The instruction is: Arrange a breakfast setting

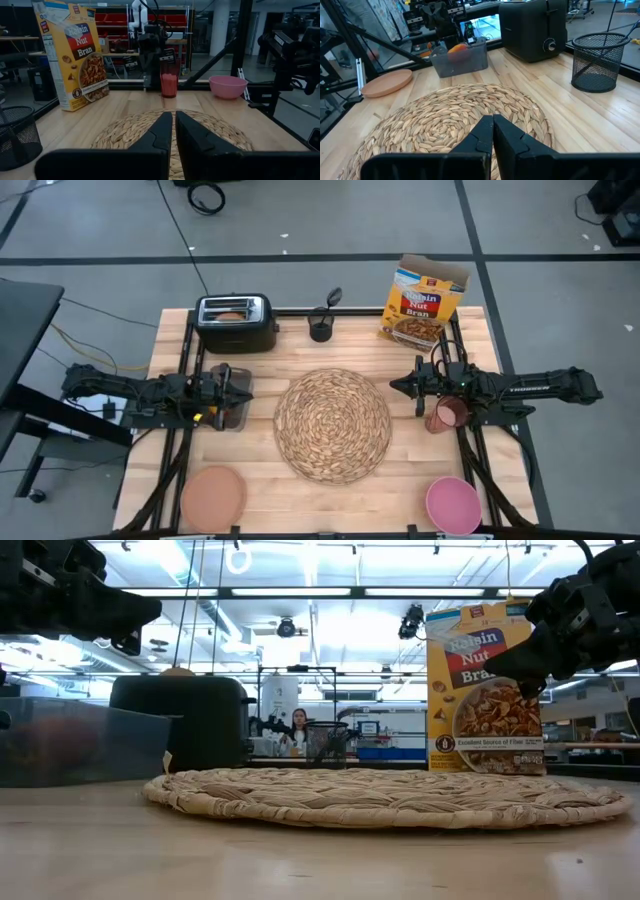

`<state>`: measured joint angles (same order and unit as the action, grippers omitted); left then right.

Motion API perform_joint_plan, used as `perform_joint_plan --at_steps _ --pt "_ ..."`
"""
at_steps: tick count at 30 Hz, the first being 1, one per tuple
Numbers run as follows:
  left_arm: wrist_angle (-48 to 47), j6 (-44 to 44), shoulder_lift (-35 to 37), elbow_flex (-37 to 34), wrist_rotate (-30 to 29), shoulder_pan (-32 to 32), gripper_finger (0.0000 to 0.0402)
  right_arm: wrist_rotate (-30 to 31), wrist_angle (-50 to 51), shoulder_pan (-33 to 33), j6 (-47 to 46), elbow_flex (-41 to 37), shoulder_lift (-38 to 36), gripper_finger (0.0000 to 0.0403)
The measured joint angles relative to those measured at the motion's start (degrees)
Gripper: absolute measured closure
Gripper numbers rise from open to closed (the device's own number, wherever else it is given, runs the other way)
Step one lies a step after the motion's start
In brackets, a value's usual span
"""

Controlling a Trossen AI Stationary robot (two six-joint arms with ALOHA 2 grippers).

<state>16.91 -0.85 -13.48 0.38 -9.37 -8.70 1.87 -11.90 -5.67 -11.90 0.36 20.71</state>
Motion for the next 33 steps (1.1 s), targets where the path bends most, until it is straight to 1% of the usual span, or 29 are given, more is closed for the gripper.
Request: perform_joint_plan --at_steps 27,28,31,33 --pt "0.0 0.0 0.0 0.0 0.0 0.0 0.0372 0.0 0.0 0.0 0.1 0.0 0.0 0.0385" --pt "0.0 0.0 0.0 0.0 0.0 0.0 0.0372 0.0 0.0 0.0 2.2 0.0 0.0 0.0385" --pt "0.0 0.0 0.0 0.0 0.0 0.0 0.0372 0.0 0.0 0.0 16.7 0.0 0.0 0.0385" --pt "0.0 0.0 0.0 0.0 0.0 0.0 0.0372 0.0 0.0 0.0 23.1 0.0 0.0 0.0385"
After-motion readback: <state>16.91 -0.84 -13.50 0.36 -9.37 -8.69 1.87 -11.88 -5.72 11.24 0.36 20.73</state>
